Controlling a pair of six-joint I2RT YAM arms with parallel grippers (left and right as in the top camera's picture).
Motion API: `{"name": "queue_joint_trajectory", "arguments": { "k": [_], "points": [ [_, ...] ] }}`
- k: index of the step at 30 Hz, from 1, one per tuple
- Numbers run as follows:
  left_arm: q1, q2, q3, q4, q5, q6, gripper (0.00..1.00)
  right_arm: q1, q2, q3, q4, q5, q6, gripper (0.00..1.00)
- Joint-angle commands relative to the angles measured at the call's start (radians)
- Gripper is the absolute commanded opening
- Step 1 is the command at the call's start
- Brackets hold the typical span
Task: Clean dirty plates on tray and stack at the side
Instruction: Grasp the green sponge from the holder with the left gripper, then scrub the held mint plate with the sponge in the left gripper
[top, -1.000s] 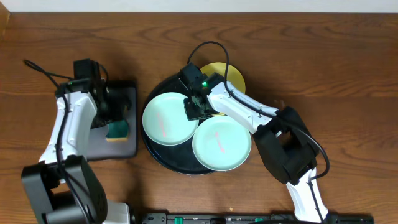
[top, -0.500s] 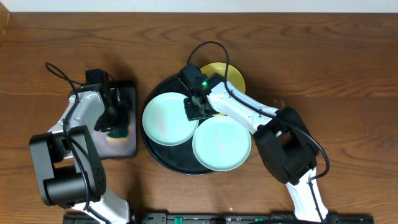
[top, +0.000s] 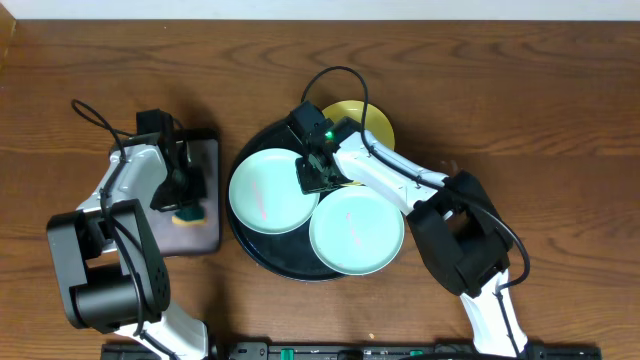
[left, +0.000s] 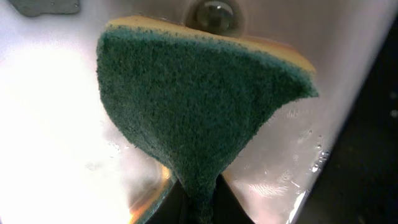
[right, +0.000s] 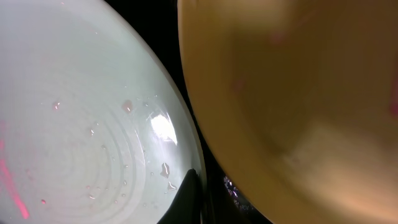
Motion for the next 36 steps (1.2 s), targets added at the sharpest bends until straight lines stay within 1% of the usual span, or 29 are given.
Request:
{"name": "queue_joint_trajectory", "arguments": {
  "k": [1,6,10,12,17,19,24,30,35,36],
  "points": [
    [-0.002,-0.057,0.039,-0.018,0.034,-0.032,0.07,0.008,0.05,-0.002,-0.013,0.017,-0.02,0.01],
    [-0.011,-0.2,0.046,-0.061,0.048,-0.057,0.07,0.008,0.05,-0.002,-0.013,0.017,-0.02,0.01],
    [-0.06,-0.273,0.046,-0.095,0.049,-0.134,0.07,0.008,0.05,-0.002,-0.013,0.017,-0.019,0.01],
    [-0.105,-0.284,0.046,-0.1,0.049,-0.201,0.07,0.008,0.05,-0.002,-0.013,0.017,-0.019,0.01],
    [-0.237,-0.261,0.028,-0.097,0.048,-0.419,0.08,0.008,0.05,-0.002,-0.013,0.018,-0.019,0.01],
    [-0.286,-0.241,0.02,-0.095,0.046,-0.478,0.07,0.008,0.05,-0.002,-0.013,0.018,-0.019,0.01],
    [-0.372,-0.159,0.011,-0.093,-0.069,-0.625,0.07,0.008,0.05,-0.002,-0.013,0.017,-0.019,0.01],
    [-0.415,-0.034,0.011,-0.037,-0.067,-0.629,0.07,0.008,0.05,-0.002,-0.013,0.017,-0.019,0.01],
    [-0.444,0.023,0.011,-0.027,-0.019,-0.628,0.08,0.008,0.05,-0.002,-0.013,0.018,-0.019,0.01],
    [-0.451,0.025,0.011,-0.026,0.002,-0.611,0.07,0.008,0.05,-0.002,-0.013,0.018,-0.019,0.01]
  ]
}}
